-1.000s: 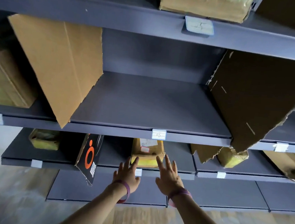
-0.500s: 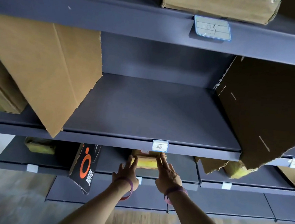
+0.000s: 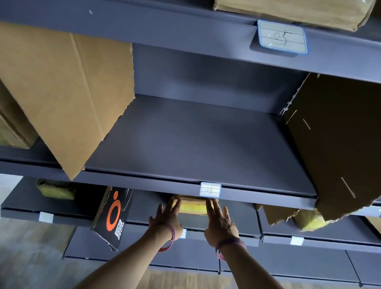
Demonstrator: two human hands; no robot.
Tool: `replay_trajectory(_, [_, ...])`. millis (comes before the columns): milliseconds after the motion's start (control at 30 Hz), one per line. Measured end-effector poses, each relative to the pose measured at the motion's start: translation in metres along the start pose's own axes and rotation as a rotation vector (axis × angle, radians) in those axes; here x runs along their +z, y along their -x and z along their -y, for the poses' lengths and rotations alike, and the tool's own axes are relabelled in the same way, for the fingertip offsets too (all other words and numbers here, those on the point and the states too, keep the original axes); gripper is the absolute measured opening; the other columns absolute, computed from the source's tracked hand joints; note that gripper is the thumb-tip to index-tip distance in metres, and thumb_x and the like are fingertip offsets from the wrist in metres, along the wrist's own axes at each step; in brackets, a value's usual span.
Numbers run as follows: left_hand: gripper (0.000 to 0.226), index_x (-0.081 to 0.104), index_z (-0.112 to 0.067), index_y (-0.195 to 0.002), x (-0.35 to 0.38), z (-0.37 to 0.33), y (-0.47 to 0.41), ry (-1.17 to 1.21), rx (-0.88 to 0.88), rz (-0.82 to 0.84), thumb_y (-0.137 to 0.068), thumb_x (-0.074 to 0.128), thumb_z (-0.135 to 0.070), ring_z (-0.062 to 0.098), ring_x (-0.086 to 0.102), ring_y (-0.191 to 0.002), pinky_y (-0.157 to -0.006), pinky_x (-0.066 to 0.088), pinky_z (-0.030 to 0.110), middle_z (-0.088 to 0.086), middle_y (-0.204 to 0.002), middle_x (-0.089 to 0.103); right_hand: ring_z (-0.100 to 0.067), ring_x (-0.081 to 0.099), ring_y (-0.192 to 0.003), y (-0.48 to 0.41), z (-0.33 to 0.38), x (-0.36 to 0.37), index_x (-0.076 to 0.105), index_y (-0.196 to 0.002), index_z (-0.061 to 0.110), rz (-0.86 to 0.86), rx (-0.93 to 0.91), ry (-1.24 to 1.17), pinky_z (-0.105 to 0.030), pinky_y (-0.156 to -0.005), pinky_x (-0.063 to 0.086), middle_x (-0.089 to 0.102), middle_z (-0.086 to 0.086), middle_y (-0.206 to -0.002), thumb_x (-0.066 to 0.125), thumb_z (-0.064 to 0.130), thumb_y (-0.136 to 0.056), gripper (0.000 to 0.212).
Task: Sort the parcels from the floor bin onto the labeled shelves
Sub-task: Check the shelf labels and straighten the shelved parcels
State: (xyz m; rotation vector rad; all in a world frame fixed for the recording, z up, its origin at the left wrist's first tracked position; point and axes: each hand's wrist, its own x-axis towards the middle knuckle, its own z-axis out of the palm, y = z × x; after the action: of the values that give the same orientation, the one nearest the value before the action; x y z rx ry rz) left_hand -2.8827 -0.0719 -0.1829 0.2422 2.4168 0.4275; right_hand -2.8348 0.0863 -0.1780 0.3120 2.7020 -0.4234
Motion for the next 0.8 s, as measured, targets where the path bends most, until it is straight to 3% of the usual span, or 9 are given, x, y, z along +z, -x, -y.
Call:
replay_trajectory(133, [0.078, -0.01, -0.037, -0.149, 0.0, -0.002, 0.017, -0.023, 0.021, -0.021, -0.093, 0.044, -0.026, 0.027, -0.005, -0.147, -0.114, 0.012, 0.054, -0.01, -0.158, -0.017, -0.032, -0.003, -0.15, 0.019, 0.0, -0.003, -0.006, -0.155, 0.029, 0.017, -0.014, 0.043, -0.046, -0.115, 0.033, -0.016, 0.004, -0.162, 0.043, 0.002, -0.091, 0.085])
replay_trajectory(367, [0.069, 0.006, -0.028, -0.152, -0.002, -0.021, 0.075, 0.066, 0.109, -0.179, -0.095, 0.045, -0.03, 0.023, 0.014, -0.145, -0.114, 0.024, 0.046, -0.005, -0.159, 0.01, -0.026, 0.012, -0.149, 0.064, 0.002, -0.026, -0.003, -0.155, 0.026, -0.015, -0.104, 0.078, -0.042, -0.113, 0.035, 0.0, 0.0, -0.164, 0.043, 0.011, -0.094, 0.079])
replay_trajectory(567, [0.062, 0.023, -0.034, -0.147, -0.007, -0.052, 0.155, 0.216, 0.236, -0.441, -0.092, 0.049, -0.024, 0.017, 0.035, -0.135, -0.108, 0.034, 0.035, -0.008, -0.151, 0.032, -0.023, 0.004, -0.151, 0.132, -0.001, -0.059, 0.0, -0.155, 0.028, -0.159, -0.23, 0.043, -0.04, -0.114, 0.033, -0.003, 0.003, -0.164, 0.046, 0.016, -0.094, 0.077])
replay_trajectory(733, [0.059, 0.032, -0.027, -0.146, -0.019, -0.08, 0.222, 0.244, 0.368, -0.663, -0.092, 0.053, -0.019, 0.01, 0.028, -0.14, -0.113, 0.026, 0.025, -0.008, -0.152, 0.032, -0.022, 0.001, -0.151, 0.191, 0.006, -0.09, -0.002, -0.155, 0.029, -0.287, -0.348, 0.043, -0.037, -0.115, 0.029, -0.007, 0.004, -0.164, 0.047, 0.019, -0.095, 0.078])
replay_trajectory(800, [0.057, 0.032, -0.027, -0.146, -0.036, -0.091, 0.245, 0.228, 0.4, -0.762, -0.093, 0.052, -0.021, 0.011, 0.026, -0.141, -0.115, 0.024, 0.028, -0.007, -0.153, 0.031, -0.022, 0.002, -0.151, 0.211, 0.011, -0.11, -0.001, -0.155, 0.028, -0.354, -0.396, 0.055, -0.037, -0.117, 0.026, -0.005, 0.002, -0.164, 0.049, 0.021, -0.095, 0.078])
